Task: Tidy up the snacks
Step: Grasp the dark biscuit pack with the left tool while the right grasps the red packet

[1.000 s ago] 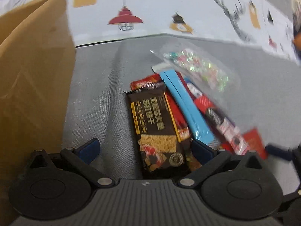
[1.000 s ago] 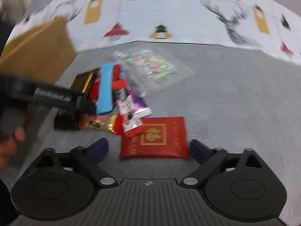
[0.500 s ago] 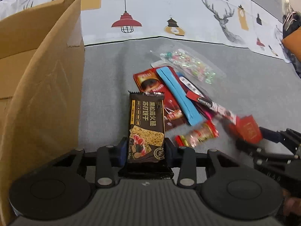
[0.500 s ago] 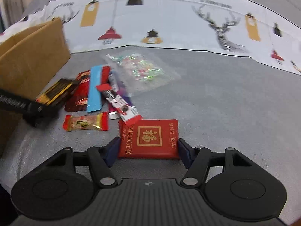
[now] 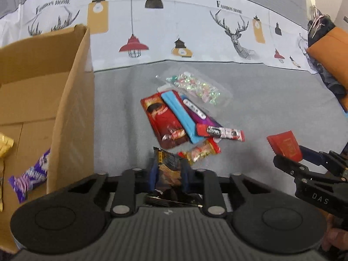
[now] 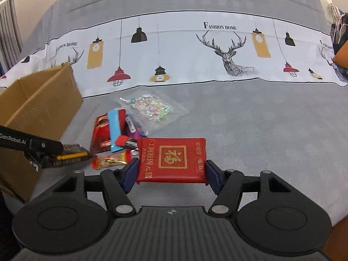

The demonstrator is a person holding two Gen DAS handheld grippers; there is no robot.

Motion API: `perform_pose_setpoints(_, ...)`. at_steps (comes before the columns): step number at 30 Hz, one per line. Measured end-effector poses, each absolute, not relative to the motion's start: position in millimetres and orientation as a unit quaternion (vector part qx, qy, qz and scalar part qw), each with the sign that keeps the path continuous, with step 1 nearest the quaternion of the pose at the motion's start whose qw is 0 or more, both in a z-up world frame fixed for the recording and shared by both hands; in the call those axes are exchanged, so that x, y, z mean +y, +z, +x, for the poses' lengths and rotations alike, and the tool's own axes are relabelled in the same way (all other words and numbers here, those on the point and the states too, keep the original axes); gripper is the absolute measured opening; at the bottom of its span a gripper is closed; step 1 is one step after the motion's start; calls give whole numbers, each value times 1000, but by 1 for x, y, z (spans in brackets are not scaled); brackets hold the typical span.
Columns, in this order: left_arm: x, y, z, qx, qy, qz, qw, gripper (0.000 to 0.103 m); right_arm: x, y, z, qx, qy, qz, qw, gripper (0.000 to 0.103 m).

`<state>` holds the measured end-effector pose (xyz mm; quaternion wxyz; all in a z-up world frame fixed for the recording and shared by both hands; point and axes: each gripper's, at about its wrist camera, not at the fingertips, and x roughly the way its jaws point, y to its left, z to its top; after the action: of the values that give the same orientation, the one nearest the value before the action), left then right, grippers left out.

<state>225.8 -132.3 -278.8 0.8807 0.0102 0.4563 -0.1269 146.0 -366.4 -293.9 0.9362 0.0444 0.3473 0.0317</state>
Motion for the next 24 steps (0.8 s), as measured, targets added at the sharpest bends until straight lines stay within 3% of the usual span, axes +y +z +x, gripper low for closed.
perform_pose_setpoints(4, -138, -306, 222, 483, -134, 50, 864, 12, -354, -294, 137, 349, 35, 36, 936, 67)
perform_pose_setpoints(5, -138, -316, 222, 489, -128, 54, 861, 16, -352, -296, 137, 352, 36, 32, 935, 67)
perform_pose_setpoints(6, -137, -325, 222, 498, -126, 50, 857, 25, -349, -298, 137, 355, 37, 26, 934, 67)
perform_pose_setpoints(8, -132, -326, 220, 487, -126, 23, 864, 53, -345, -305, 141, 364, 36, 15, 931, 67)
perform_pose_setpoints(9, -131, -327, 221, 495, -130, 7, 859, 74, -345, -308, 143, 370, 35, 13, 928, 67)
perform_pose_setpoints(10, -131, -326, 221, 496, -131, -5, 858, 81, -345, -310, 144, 374, 34, 12, 927, 67)
perform_pose_setpoints(13, -133, -310, 218, 463, -106, -5, 880, 86, -346, -315, 148, 380, 37, 7, 924, 67)
perform_pose_setpoints(17, -153, -322, 229, 489, -134, 5, 862, 84, -352, -322, 154, 391, 36, 3, 919, 67)
perform_pose_setpoints(18, -159, -328, 230, 487, -120, 27, 865, 72, -354, -324, 156, 395, 37, 4, 918, 67)
perform_pose_setpoints(19, -165, -338, 232, 488, -103, 54, 865, 65, -355, -326, 158, 398, 37, 4, 917, 67)
perform_pose_setpoints(20, -165, -344, 232, 487, -101, 59, 866, 65, -356, -327, 160, 400, 37, 4, 916, 67)
perform_pose_setpoints(21, -166, -343, 230, 471, -104, 58, 874, 52, -356, -329, 162, 402, 38, 4, 915, 67)
perform_pose_setpoints(22, -167, -342, 228, 465, -109, 64, 876, 46, -357, -329, 163, 404, 40, 4, 914, 67)
perform_pose_setpoints(24, -163, -339, 228, 469, -114, 48, 875, 45, -357, -330, 164, 405, 44, 3, 913, 67)
